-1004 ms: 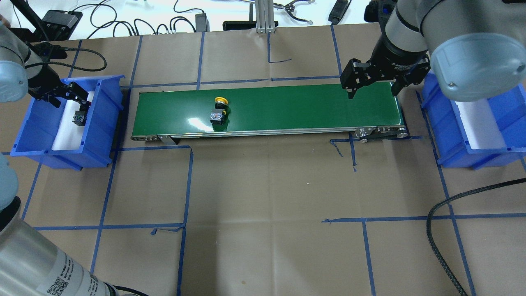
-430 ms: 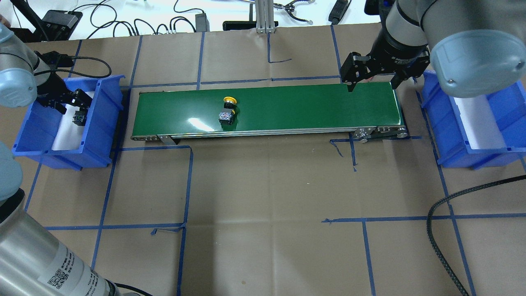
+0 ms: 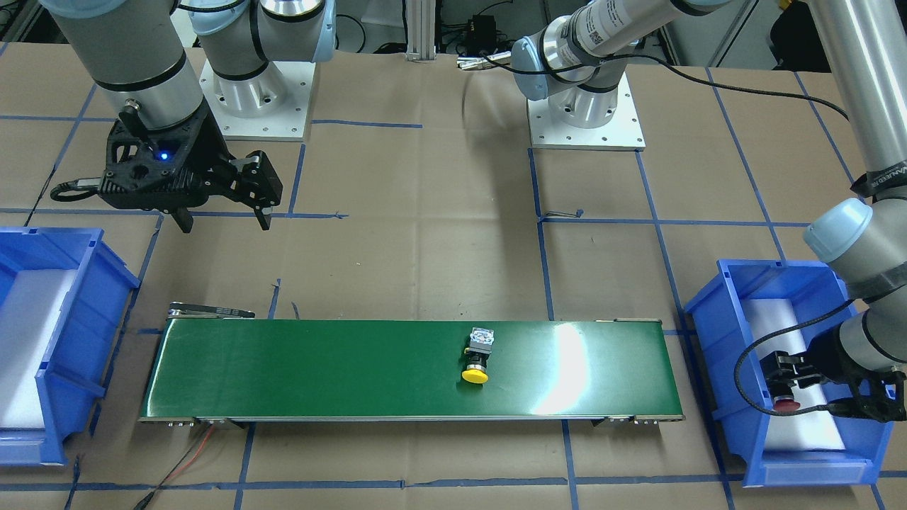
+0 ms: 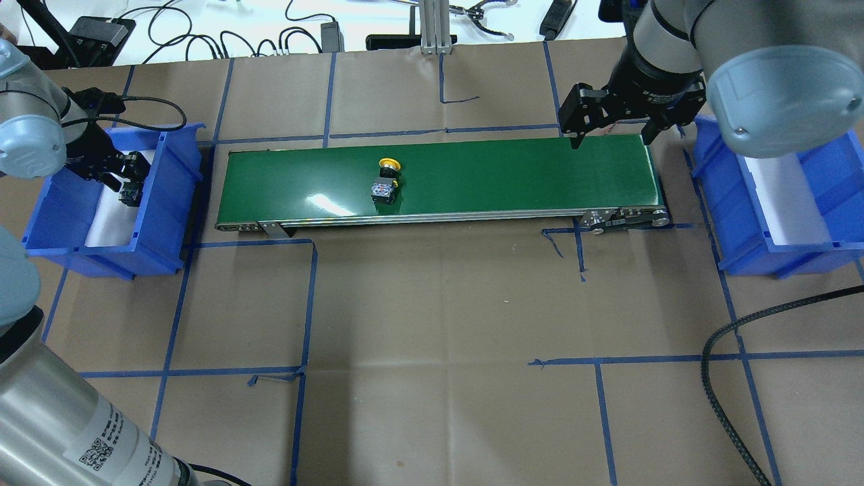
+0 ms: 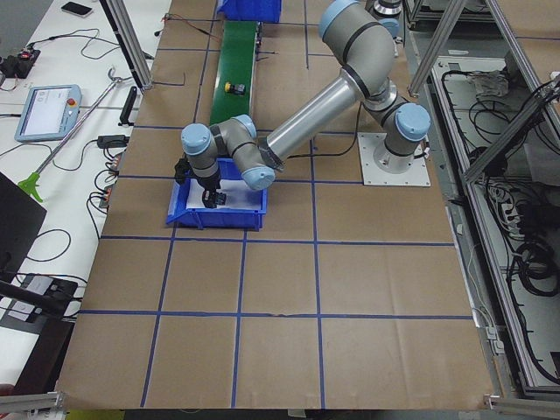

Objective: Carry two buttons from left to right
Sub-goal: 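Carry the red button with the left gripper onto the belt and release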

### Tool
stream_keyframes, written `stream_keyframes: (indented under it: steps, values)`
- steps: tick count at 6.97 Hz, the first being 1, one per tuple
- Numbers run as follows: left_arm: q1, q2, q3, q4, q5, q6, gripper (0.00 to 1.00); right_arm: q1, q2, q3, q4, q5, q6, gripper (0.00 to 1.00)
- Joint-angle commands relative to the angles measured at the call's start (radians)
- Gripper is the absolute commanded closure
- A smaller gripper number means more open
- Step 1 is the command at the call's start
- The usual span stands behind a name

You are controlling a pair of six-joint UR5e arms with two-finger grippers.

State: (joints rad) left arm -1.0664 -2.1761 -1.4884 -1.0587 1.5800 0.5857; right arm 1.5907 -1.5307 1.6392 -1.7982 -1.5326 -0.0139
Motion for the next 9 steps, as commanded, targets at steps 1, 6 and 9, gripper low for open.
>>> stream_keyframes:
  steps: [1, 6, 9]
  values:
    - [0.000, -0.002, 0.008, 0.002, 0.000, 0.003, 0.64, 0.000, 0.000, -0.001, -0.001, 0.000, 0.000, 0.00]
    - [0.002, 0.057, 0.051, -0.030, 0.002, 0.003, 0.95, 0.000, 0.000, -0.001, -0.001, 0.002, 0.002, 0.00]
    - [0.002, 0.178, 0.124, -0.252, 0.005, 0.002, 0.95, 0.000, 0.001, -0.007, -0.003, 0.002, 0.002, 0.00]
